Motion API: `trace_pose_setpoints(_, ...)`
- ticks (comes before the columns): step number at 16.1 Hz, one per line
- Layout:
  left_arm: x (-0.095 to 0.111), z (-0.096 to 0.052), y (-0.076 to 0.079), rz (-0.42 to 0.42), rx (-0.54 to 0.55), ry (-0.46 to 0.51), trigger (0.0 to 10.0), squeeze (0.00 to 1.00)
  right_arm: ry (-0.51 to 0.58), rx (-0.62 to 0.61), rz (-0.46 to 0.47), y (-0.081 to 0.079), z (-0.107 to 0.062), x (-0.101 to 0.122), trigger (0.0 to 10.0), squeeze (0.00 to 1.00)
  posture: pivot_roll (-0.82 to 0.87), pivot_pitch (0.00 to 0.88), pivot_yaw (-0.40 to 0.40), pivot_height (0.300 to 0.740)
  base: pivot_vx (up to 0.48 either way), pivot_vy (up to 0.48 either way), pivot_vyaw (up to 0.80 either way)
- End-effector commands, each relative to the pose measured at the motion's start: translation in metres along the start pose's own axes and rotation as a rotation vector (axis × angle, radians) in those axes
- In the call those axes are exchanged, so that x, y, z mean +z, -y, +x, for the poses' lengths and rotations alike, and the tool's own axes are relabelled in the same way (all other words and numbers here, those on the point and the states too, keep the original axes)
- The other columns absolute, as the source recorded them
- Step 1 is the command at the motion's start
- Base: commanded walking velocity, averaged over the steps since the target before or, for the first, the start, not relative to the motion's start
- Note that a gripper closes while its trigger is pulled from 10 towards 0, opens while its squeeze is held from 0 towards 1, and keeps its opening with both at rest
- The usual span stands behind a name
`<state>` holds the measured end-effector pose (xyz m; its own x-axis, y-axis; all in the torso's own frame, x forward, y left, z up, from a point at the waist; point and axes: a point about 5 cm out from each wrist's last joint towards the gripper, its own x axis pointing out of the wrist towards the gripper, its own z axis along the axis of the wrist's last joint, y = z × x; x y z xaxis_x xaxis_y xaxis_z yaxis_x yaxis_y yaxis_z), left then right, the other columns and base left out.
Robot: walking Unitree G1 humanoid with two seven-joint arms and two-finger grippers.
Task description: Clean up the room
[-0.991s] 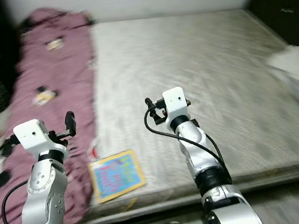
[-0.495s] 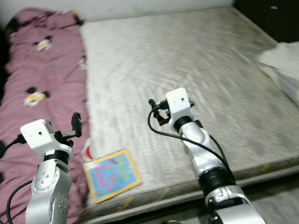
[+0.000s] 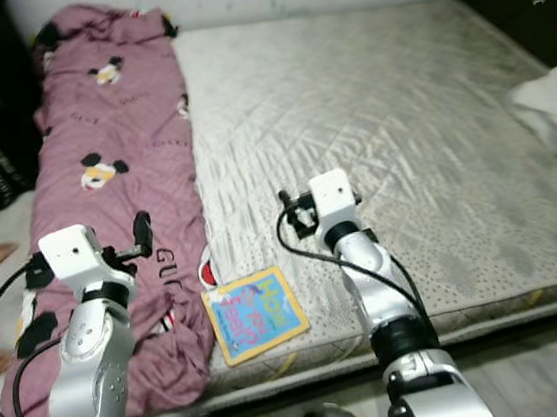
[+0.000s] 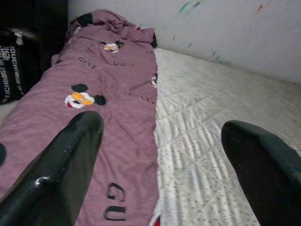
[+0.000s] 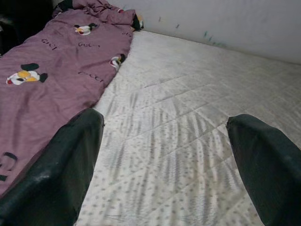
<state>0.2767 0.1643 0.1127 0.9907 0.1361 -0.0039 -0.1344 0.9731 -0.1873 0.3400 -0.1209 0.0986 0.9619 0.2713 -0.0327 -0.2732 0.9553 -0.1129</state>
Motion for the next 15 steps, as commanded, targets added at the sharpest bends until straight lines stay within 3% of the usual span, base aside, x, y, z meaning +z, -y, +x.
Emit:
trace_pose_setpoints(1,0.003,-0.002,-0.005,0.028,0.000,0.018,10.0,0.00,0.027,0.021,0.006,-0.006,0.003,0.007,10.0,0.00,0.08,0.105,-0.048,0.740,0.000,0.000,0.00)
trace_pose_setpoints(3,0.000,-0.004,-0.018,0.068,0.035,-0.004,10.0,0.00,0.039,0.022,0.031,-0.008,0.002,0.010,10.0,0.00,0.09,0.114,-0.046,0.740,0.000,0.000,0.00)
trace_pose_setpoints(6,-0.001,-0.005,-0.024,0.073,0.051,-0.014,10.0,0.00,0.040,0.027,0.037,-0.011,0.000,0.009,10.0,0.00,0.09,0.124,-0.048,0.736,0.000,0.000,0.00)
trace_pose_setpoints(7,-0.001,-0.004,-0.025,0.073,0.055,-0.017,10.0,0.00,0.039,0.028,0.047,-0.011,-0.001,0.009,10.0,0.00,0.09,0.127,-0.048,0.716,0.000,0.000,0.00)
trace_pose_setpoints(15,-0.007,-0.001,-0.020,0.075,0.006,-0.078,10.0,0.00,0.039,0.030,0.063,-0.011,-0.002,0.010,10.0,0.00,0.09,0.136,-0.046,0.626,0.000,0.000,0.00)
